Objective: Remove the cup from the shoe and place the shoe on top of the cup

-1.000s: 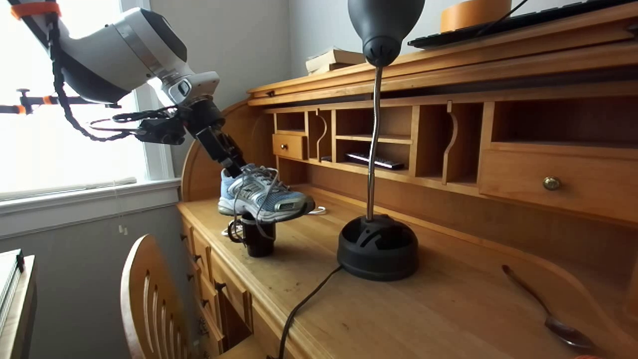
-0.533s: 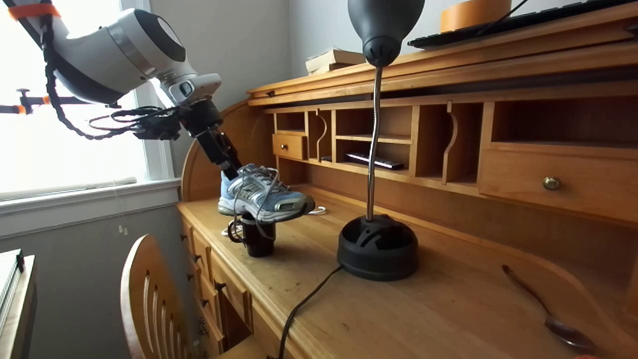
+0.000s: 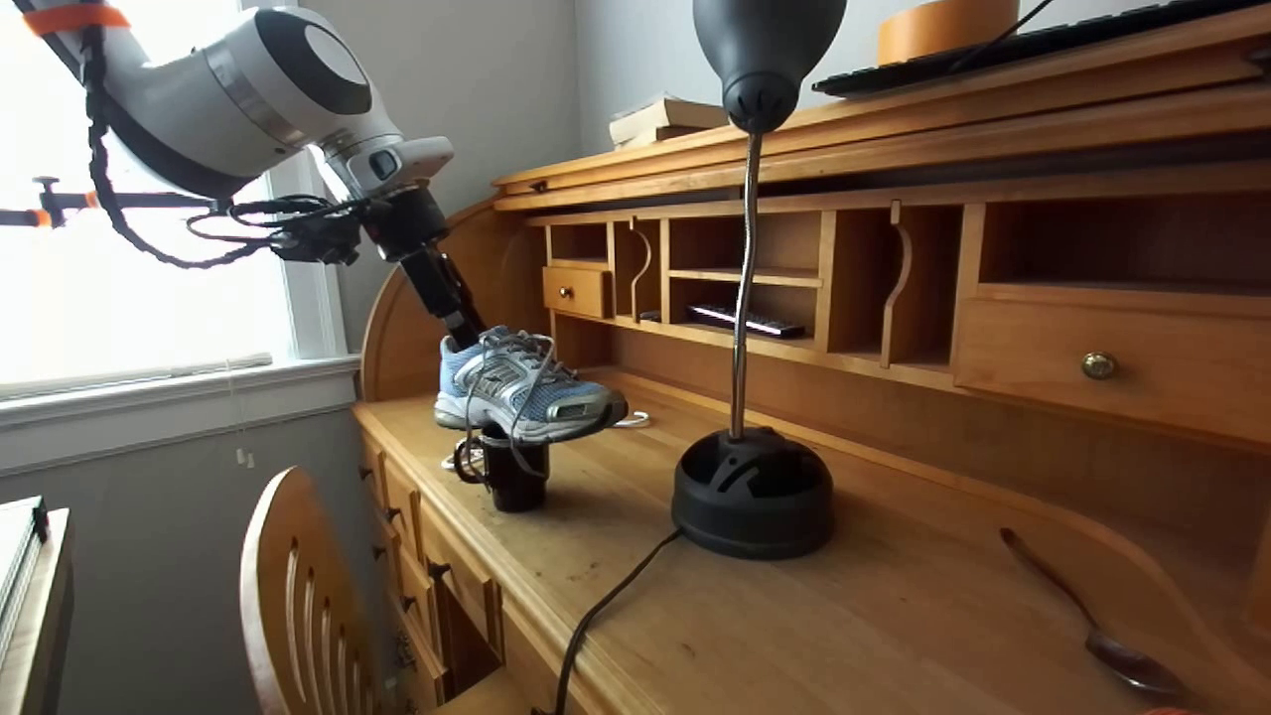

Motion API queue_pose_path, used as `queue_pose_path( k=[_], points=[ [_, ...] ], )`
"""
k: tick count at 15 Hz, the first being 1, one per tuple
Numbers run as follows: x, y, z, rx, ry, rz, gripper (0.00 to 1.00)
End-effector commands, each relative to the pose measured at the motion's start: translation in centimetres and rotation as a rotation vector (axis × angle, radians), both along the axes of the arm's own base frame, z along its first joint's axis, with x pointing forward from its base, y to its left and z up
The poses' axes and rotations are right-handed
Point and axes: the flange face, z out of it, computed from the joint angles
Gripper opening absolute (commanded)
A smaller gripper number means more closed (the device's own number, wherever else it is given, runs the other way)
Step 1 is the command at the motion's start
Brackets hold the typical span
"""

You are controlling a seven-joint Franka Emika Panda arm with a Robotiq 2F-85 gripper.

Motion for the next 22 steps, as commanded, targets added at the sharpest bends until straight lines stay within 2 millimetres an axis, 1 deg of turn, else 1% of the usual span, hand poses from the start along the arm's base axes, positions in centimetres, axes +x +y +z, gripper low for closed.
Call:
queue_pose_path(
  k=[1, 2, 5, 7, 8, 10, 13, 16, 18, 22],
  points=[
    [0.1, -0.5, 1.6, 0.012, 0.018, 0.025, 1.0],
    [-0.3, -0.7, 2.1, 0.018, 0.026, 0.033, 1.0],
    [-0.2, -1.2, 4.0, 0.035, 0.036, 0.065, 1.0],
    [-0.5, -1.5, 5.1, 0.046, 0.075, 0.104, 1.0],
    [-0.6, -1.5, 5.4, 0.06, 0.108, 0.152, 1.0],
    [-1.2, -2.1, 6.7, 0.072, 0.157, 0.202, 1.0],
    [-1.7, -2.9, 9.1, 0.056, 0.201, 0.251, 1.0],
    [-2.0, -3.8, 10.9, 0.019, 0.219, 0.28, 1.0],
    [-2.3, -4.2, 11.7, 0.002, 0.226, 0.289, 1.0],
    [-2.6, -5.0, 12.4, -0.001, 0.237, 0.302, 1.0]
  ],
)
